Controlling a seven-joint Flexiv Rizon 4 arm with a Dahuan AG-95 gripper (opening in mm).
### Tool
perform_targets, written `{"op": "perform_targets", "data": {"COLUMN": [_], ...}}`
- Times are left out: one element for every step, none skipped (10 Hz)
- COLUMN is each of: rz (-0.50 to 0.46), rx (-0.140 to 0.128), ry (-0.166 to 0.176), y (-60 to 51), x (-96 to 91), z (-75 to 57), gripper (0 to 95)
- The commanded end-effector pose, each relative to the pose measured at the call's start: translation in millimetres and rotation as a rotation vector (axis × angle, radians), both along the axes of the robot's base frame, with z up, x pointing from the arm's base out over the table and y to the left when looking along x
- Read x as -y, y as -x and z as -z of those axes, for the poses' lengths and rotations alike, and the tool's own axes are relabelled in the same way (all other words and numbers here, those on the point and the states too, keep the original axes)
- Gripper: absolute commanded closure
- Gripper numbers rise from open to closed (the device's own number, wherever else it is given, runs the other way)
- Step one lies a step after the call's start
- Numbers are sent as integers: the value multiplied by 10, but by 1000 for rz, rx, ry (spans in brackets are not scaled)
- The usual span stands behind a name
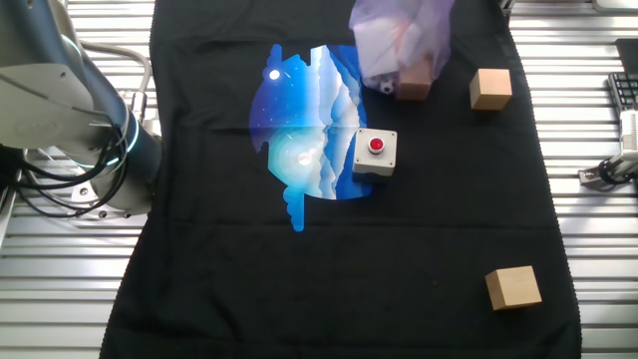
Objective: Pick up a bag of things
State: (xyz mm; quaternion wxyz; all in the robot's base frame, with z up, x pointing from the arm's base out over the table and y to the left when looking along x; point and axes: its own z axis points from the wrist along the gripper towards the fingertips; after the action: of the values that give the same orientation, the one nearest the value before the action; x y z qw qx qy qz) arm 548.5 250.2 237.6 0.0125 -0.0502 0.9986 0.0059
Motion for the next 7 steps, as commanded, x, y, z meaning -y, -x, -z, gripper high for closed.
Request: {"op": "perform_targets", "data": {"rz": [-1,0,0,-1,-3,-6,-10], "rx": [11,13,19,21,28,31,32], "ry": [-2,-1,-1,0,3,3,3], "y": [-23,-14,4,20,43,52,61], "x": [-15,-25,-31,-34,-28,-13,10], "z": [129,209,294,363,470,523,582], "gripper": [950,950,950,950,950,950,950]}}
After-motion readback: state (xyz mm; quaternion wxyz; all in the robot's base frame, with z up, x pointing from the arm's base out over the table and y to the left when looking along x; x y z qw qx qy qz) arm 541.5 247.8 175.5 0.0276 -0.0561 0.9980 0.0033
